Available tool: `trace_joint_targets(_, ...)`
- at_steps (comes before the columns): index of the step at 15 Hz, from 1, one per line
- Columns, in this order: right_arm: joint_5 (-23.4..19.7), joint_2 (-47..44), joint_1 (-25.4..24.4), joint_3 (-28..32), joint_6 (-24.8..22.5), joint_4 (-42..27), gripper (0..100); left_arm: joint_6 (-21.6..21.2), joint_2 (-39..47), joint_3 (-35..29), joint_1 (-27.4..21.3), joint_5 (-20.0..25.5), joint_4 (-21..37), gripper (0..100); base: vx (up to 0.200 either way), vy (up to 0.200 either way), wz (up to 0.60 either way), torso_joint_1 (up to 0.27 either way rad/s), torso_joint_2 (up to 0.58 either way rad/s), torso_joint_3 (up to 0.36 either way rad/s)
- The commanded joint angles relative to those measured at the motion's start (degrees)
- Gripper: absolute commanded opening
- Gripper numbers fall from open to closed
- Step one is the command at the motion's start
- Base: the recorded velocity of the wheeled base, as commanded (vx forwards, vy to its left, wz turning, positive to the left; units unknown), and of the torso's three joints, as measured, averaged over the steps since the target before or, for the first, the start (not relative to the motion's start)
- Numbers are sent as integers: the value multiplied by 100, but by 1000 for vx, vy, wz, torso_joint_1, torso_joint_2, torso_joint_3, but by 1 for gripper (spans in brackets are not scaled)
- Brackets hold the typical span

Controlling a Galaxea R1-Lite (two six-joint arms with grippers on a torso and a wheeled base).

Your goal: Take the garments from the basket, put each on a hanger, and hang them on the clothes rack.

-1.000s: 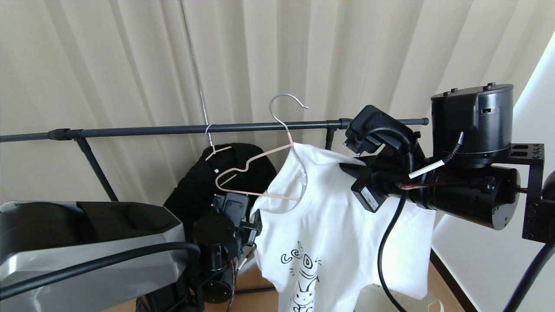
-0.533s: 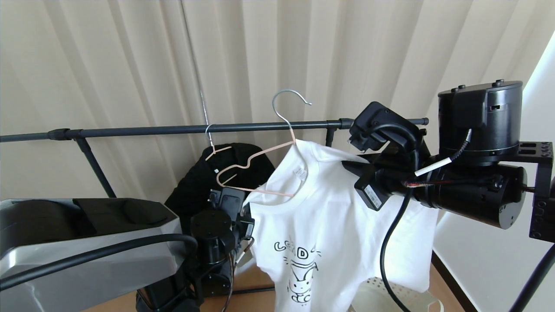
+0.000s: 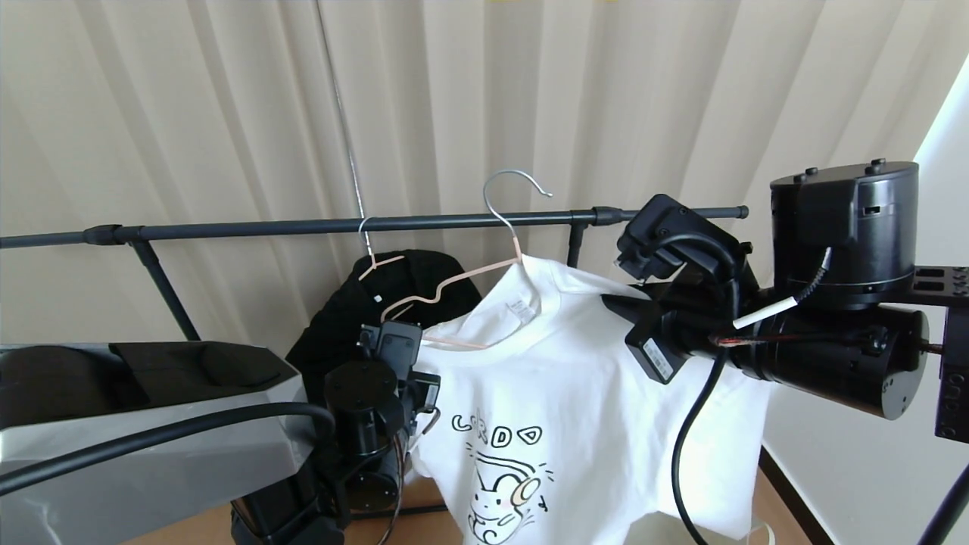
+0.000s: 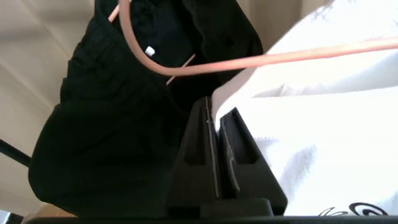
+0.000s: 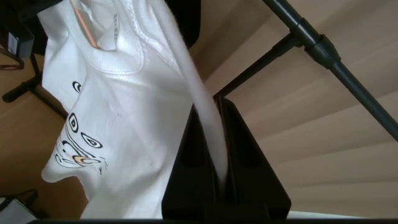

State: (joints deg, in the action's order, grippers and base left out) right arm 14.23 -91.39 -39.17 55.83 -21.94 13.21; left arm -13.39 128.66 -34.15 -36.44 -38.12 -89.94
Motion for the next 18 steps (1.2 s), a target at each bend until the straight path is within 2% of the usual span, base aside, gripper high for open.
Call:
trace_joint_targets(1,-8,104,85,-231,67,138,0,-15,-51,-4,58,-2,-6,0,0,0,0,0,0,0)
trace_joint_targets(10,-43,517,269,-872,67,287,0,-41,-25,-57,216,-2,-6,0,0,0,0,0,0,0)
trace_joint_targets(18,-87,649,384,-960,-64,269,0,-41,-43,-127,401,15,-6,0,0,0,0,0,0,0)
